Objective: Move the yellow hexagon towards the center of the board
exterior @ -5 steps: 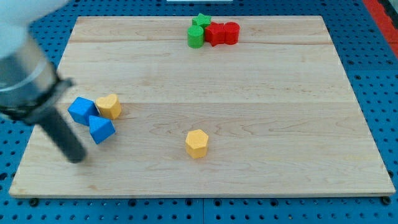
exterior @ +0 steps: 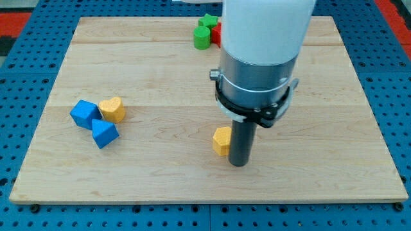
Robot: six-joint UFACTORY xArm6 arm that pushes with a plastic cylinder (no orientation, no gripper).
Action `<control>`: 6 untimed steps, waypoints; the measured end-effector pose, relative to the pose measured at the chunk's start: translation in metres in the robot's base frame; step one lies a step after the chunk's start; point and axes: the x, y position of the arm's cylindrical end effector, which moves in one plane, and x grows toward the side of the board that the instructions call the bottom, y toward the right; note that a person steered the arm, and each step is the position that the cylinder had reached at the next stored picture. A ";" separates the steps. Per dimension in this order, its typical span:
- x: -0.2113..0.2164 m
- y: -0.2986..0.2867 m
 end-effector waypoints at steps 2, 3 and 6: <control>-0.055 -0.032; -0.053 0.022; -0.125 -0.020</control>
